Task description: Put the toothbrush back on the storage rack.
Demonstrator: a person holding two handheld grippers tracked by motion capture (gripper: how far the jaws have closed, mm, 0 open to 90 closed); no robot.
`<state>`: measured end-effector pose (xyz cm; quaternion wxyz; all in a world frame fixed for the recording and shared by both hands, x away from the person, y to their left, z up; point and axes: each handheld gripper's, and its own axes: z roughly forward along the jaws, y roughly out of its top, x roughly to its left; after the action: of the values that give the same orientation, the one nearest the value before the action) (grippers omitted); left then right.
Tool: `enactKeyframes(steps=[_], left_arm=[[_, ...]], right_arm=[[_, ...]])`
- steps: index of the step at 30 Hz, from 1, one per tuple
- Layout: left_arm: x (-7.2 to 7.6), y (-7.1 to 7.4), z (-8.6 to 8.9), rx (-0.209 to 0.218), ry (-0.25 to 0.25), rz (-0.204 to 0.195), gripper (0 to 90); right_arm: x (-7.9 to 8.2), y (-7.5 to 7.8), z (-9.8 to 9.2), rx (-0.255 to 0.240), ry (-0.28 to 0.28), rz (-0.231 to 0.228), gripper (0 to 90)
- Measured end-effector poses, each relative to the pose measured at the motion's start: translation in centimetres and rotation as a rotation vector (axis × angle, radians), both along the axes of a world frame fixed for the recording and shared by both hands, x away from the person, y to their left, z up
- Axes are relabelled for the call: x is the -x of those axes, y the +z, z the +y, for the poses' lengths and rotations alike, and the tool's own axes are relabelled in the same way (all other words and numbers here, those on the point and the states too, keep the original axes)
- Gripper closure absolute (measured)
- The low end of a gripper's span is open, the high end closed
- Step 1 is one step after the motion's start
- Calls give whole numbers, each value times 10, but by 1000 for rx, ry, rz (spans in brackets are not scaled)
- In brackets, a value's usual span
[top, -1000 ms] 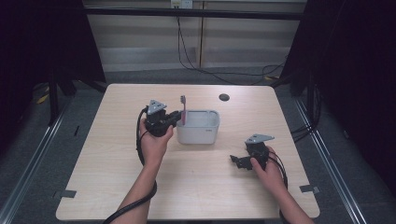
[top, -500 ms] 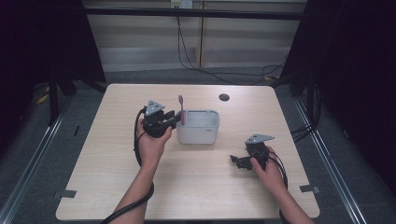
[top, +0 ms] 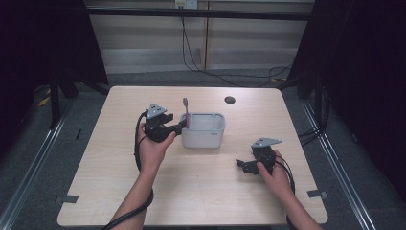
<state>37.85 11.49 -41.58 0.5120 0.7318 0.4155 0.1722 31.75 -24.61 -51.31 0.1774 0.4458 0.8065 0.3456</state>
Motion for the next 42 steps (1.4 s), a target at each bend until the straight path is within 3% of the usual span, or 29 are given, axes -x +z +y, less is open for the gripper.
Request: enactKeyframes(steps=[25, 31, 42], left_arm=[[13, -8, 28, -42, -24, 17, 291], [16, -16, 37, -36, -26, 32, 274], [23, -37, 50, -65, -38, 71, 251]], right_arm=[[0, 0, 0, 0, 0, 0, 114], [0, 0, 0, 0, 0, 0, 114], [0, 0, 0, 0, 0, 0, 114]])
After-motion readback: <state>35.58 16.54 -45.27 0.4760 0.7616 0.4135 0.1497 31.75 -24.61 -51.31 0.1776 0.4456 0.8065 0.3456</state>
